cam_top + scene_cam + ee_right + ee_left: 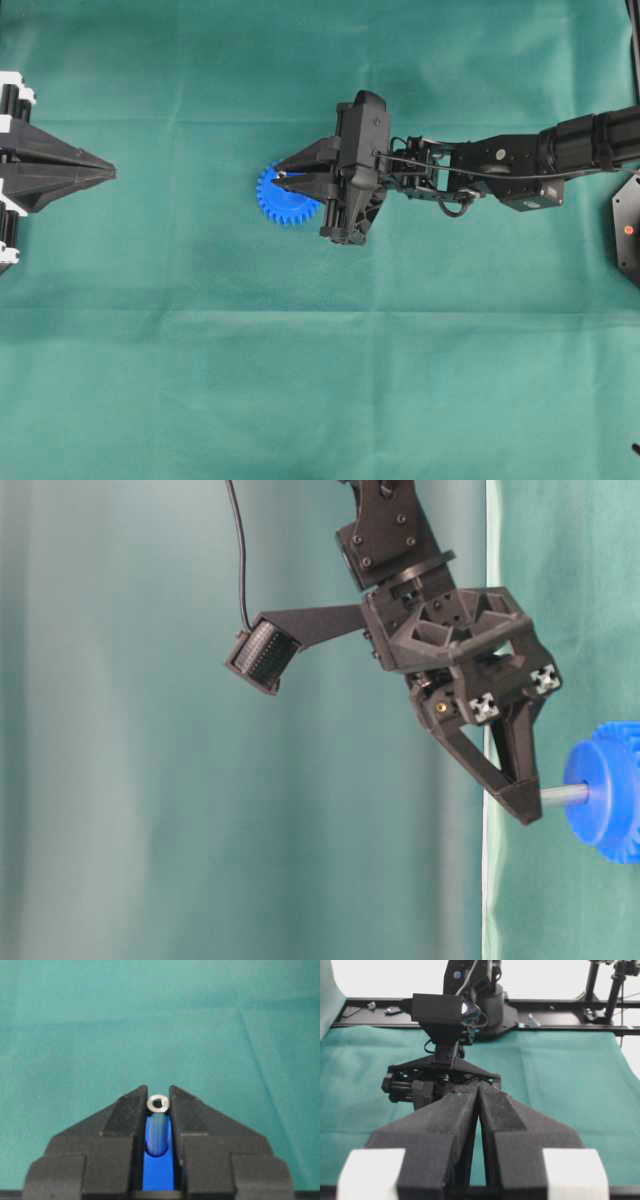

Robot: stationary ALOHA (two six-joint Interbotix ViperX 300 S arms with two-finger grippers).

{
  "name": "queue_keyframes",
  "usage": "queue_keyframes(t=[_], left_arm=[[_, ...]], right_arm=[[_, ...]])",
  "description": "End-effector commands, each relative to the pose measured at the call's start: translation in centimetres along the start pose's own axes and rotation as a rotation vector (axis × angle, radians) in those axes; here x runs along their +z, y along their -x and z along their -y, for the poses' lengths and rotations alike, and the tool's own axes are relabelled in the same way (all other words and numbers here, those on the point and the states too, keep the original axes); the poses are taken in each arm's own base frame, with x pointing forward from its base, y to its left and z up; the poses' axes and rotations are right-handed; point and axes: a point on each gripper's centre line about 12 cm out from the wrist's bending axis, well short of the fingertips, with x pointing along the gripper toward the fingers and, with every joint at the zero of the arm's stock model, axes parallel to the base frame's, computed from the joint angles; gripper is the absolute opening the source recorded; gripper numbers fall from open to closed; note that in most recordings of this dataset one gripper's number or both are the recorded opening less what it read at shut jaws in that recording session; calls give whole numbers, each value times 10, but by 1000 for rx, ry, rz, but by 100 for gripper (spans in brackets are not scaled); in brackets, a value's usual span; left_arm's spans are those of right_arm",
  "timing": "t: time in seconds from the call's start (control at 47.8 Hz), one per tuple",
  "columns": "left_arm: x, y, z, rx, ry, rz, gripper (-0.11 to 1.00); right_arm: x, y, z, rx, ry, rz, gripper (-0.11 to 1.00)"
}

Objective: Insert the shaft placed at a random location into the center hole of the medium gear at another random location.
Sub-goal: 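Align the shaft tip with the gear hole and lower it in, then press the shaft down into the gear hole with the right gripper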

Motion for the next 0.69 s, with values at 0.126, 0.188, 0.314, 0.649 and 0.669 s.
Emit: queue_keyframes(t=[0.126,0.188,0.314,0.649,0.669], left_arm=[[11,-2,0,1,-3,31,0],[11,-2,0,-1,-3,31,0],[11,-2,0,1,-3,31,0],[11,-2,0,1,-3,31,0],[11,-2,0,1,-3,31,0]], right_arm=[[10,0,0,-4,-3,35,14],[7,-2,1,-7,-7,27,14],[-3,-5,-1,-9,-17,2,14],[-11,-6,-5,-1,-21,-46,14],[-12,-6,-5,0,-20,-50,14]])
